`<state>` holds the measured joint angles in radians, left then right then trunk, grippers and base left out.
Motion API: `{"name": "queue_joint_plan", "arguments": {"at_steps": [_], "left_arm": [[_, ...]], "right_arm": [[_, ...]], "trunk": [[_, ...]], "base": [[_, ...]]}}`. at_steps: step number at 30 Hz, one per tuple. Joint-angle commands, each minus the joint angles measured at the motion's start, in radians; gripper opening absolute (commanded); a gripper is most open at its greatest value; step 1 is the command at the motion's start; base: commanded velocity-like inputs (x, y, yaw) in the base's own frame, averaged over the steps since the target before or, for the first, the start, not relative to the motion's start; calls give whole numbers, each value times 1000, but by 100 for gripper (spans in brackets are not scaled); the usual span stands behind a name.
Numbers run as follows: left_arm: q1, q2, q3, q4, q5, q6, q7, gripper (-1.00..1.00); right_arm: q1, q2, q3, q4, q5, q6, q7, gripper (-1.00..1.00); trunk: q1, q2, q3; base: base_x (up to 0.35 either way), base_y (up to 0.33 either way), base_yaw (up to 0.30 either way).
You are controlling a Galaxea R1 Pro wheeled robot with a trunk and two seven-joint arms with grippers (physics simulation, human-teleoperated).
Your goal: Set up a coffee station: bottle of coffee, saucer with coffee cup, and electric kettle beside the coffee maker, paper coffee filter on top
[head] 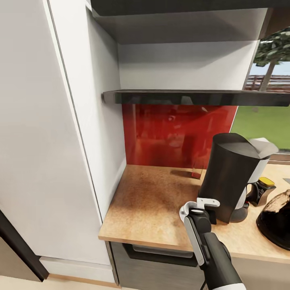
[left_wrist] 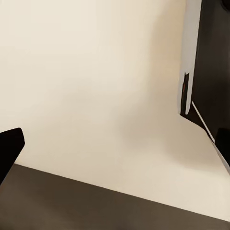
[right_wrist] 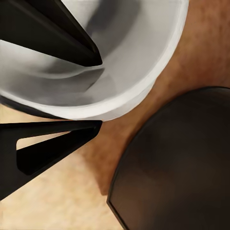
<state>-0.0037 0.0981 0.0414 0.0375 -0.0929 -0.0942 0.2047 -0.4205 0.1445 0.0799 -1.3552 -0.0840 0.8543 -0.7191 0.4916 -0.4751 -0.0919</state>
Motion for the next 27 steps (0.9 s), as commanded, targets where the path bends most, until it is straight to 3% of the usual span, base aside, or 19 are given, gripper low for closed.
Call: {"name": "queue_joint_plan", "arguments": {"at_steps": [1, 27], "left_arm": [[-1, 0, 5, 2, -10, -6, 4, 100], [-1, 0, 4, 2, -10, -6, 4, 100]], "right_arm": [[-1, 0, 1, 0, -8, 3, -10, -100], [0, -2, 0, 1, -8, 3, -10, -100]], "trunk": [[1, -2, -2], [1, -2, -2]], "base": [[0, 0, 0], [32, 0, 0]]}}
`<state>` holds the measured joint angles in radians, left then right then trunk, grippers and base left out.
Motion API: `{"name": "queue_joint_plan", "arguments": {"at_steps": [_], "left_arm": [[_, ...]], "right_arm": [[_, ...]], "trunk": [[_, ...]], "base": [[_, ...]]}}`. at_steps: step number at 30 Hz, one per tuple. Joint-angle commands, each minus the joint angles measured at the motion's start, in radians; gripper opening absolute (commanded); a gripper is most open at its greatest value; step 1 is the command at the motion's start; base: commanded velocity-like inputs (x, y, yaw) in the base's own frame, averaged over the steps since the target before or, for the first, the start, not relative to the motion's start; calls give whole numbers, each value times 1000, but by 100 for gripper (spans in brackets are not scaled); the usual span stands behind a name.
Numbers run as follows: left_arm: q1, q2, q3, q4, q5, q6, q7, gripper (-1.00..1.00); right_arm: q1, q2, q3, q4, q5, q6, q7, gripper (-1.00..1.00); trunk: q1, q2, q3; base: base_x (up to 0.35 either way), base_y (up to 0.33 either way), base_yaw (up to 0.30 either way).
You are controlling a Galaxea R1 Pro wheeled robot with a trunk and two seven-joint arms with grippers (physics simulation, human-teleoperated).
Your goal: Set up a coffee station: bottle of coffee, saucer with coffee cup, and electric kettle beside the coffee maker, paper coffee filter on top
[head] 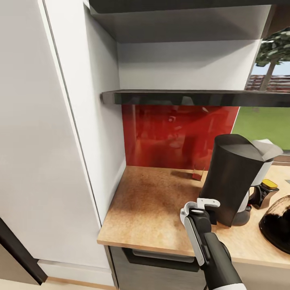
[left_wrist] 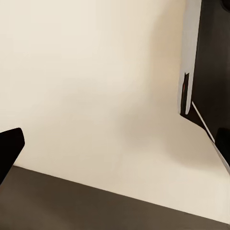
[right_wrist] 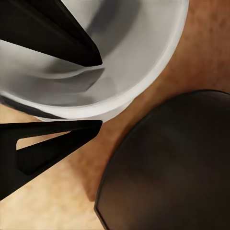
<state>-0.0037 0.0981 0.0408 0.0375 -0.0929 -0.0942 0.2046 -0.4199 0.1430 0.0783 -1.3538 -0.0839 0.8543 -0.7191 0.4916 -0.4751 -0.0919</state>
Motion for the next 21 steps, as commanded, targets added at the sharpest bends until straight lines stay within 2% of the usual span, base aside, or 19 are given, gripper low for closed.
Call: {"name": "queue_joint_plan", "arguments": {"at_steps": [1, 13, 16, 18, 21], "left_arm": [[-1, 0, 4, 2, -10, -6, 4, 100], [-1, 0, 4, 2, -10, -7, 4, 100], [-1, 0, 4, 2, -10, -7, 4, 100], [-1, 1, 4, 2, -10, -7, 4, 100], [-1, 2, 4, 2, -10, -7, 4, 100]], "right_arm": [[-1, 0, 1, -1, -8, 3, -10, -100], [-1, -2, -1, -1, -7, 3, -12, -100], [-1, -2, -2, -1, -8, 3, -55, -100], [-1, -2, 0, 0, -9, 3, -107, -100], [-1, -2, -1, 1, -10, 2, -111, -100]], "trunk": [[1, -2, -2], [1, -2, -2], [1, -2, -2], [1, -2, -2], [1, -2, -2]], "base": [[0, 0, 0], [0, 0, 0], [0, 0, 0], [0, 0, 0], [0, 0, 0]]}}
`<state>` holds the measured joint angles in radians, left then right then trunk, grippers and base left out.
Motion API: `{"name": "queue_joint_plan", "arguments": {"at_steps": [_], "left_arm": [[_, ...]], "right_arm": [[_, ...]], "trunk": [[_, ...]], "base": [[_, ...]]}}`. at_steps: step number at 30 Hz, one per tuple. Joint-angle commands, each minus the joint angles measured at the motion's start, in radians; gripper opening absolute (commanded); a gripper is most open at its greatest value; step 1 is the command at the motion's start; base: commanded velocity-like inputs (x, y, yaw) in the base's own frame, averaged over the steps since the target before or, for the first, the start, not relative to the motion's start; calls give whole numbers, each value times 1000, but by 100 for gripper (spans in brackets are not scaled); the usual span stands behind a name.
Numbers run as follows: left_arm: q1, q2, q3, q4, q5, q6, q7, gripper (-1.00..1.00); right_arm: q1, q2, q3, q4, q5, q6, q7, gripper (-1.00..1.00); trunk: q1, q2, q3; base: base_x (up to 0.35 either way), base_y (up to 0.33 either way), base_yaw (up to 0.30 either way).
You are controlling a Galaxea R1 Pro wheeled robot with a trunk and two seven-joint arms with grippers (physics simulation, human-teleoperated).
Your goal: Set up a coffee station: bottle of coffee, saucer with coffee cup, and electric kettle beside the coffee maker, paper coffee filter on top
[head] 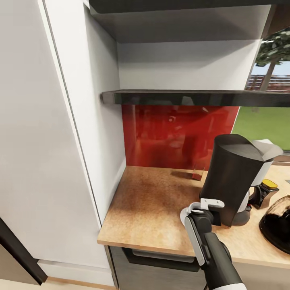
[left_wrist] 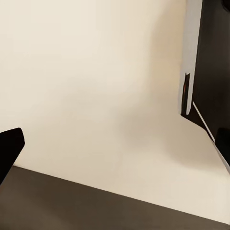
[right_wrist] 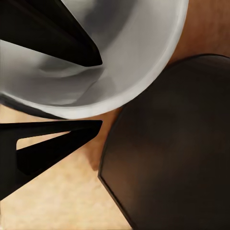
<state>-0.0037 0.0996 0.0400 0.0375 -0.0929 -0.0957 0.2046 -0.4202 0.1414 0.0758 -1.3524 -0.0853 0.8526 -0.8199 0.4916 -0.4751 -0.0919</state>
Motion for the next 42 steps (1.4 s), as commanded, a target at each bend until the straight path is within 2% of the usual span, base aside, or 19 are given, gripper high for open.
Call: {"name": "queue_joint_plan", "arguments": {"at_steps": [1, 10, 11, 31, 36, 42], "left_arm": [[-1, 0, 4, 2, -10, -6, 4, 100], [-1, 0, 4, 2, -10, -6, 4, 100], [-1, 1, 4, 2, -10, -6, 4, 100], [-1, 1, 5, 2, -10, -6, 4, 100], [-1, 0, 6, 2, -9, -7, 3, 100], [-1, 0, 7, 2, -11, -7, 2, 100]], "right_arm": [[-1, 0, 1, -1, -8, 4, -10, -100], [-1, 0, 0, 25, -10, 3, -10, -100], [-1, 0, -1, 27, -11, 3, -10, 100], [-2, 3, 3, 24, -15, 3, -9, 100], [-2, 9, 10, -101, -19, 9, -9, 100], [-5, 29, 15, -134, -19, 12, -7, 100]], "trunk": [[1, -2, -2], [1, -2, -2], [1, -2, -2], [1, -2, -2], [1, -2, -2], [1, -2, -2]], "base": [[0, 0, 0], [0, 0, 0], [0, 0, 0], [0, 0, 0], [0, 0, 0], [-37, 0, 0]]}}
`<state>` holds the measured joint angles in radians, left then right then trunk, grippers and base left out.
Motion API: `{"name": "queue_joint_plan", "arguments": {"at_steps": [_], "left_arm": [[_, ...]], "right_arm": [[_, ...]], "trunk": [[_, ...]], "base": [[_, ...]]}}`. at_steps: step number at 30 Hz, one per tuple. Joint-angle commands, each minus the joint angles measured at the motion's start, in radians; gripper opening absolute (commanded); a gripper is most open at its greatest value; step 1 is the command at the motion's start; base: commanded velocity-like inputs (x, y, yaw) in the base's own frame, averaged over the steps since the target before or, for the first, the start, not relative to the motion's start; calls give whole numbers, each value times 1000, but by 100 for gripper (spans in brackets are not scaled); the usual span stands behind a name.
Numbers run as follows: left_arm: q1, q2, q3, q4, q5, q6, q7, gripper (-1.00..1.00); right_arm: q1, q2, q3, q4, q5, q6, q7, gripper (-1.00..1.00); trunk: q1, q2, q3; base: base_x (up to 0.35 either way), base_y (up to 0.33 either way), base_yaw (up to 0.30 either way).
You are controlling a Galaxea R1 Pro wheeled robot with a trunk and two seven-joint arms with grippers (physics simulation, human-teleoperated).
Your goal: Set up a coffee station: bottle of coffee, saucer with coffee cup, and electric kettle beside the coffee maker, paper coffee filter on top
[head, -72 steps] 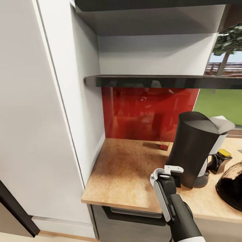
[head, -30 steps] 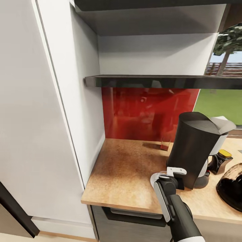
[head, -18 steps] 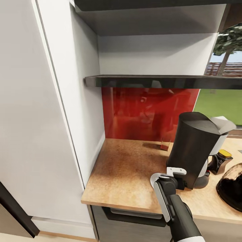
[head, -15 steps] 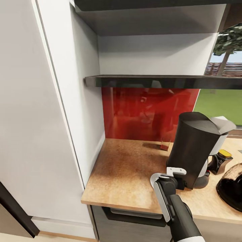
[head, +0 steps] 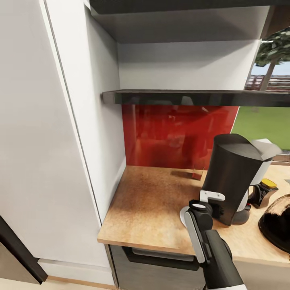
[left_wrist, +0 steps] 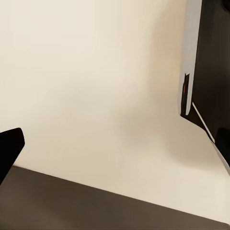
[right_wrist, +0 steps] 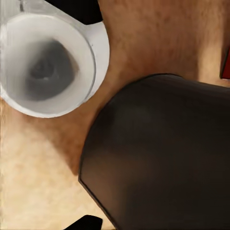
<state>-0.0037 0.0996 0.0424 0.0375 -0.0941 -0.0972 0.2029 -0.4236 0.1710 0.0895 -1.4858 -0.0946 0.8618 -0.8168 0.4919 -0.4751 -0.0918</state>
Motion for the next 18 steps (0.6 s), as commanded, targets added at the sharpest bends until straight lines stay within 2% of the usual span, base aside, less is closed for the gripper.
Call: {"name": "queue_joint_plan", "arguments": {"at_steps": [1, 18], "left_arm": [[-1, 0, 4, 2, -10, -6, 4, 100], [-1, -1, 1, 2, -10, -4, 4, 100]], "right_arm": [[-1, 3, 3, -1, -10, 3, -10, 100], [-1, 4, 4, 0, -10, 3, -10, 100]], "trunk": [[0, -2, -2], [0, -2, -2]], "base": [[-224, 0, 0], [-325, 0, 0]]}}
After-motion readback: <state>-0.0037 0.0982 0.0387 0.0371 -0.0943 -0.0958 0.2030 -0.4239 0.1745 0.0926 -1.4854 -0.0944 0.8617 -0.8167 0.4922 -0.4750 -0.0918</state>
